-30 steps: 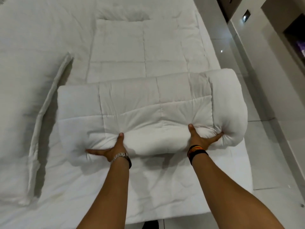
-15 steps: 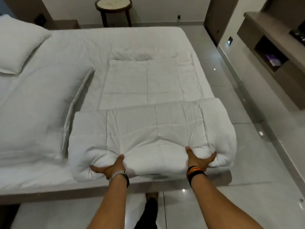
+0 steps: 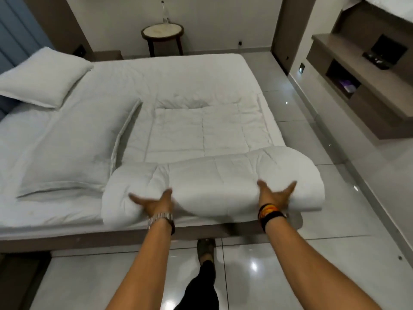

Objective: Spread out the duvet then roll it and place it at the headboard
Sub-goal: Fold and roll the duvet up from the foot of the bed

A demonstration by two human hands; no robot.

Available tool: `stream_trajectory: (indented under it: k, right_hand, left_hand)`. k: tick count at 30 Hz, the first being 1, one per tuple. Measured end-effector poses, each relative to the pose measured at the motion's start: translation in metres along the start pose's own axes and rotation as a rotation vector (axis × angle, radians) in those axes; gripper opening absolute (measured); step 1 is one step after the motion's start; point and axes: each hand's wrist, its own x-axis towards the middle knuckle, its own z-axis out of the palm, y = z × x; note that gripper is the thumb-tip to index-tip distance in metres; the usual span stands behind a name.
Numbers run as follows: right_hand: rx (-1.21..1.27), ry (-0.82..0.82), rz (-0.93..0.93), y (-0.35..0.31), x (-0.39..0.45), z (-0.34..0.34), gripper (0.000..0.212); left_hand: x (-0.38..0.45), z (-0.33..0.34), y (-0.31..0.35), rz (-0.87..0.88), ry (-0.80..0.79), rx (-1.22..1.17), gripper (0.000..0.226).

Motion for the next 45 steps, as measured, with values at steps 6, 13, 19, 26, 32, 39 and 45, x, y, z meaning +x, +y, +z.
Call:
stream_trajectory:
  k: [6, 13, 19, 26, 32, 39, 45]
  right_hand:
    - [-0.064, -0.265, -0.354, -0.099, 0.056, 0.089, 0.088]
    - [-0.384, -0.171, -0.225, -0.007, 0.149, 0.155, 0.09]
    - [-0.278, -0.012, 0.063, 0.01, 0.213, 0.246, 0.125]
    - [-0.254, 0.25, 0.35, 0.02, 0.252, 0.302, 0.161]
    - [-0.11, 0.251, 0.175, 0.042, 0.249, 0.299, 0.158]
    - [-0.048, 0.197, 0.159, 0.005, 0.222, 0.262, 0.136]
    - [-0.043, 0.164, 0.09, -0.012, 0.129, 0.144, 0.123]
  left_hand:
    - [0.038, 0.067, 0.094, 0.576, -0.437, -0.025, 0.074]
    - [0.132, 0.13, 0.003, 0.154, -0.064, 0.196, 0.075]
    - [0.22, 0.204, 0.005, 0.015, 0.056, -0.034, 0.137]
    - [0.268, 0.264, 0.012, -0.137, 0.268, -0.088, 0.165]
    - [0.275, 0.257, -0.002, -0.089, 0.208, -0.05, 0.151]
    - [0.21, 0.228, 0.03, -0.018, 0.177, -0.043, 0.133]
    - [0.093, 0.131, 0.015, 0.175, 0.118, -0.032, 0.131]
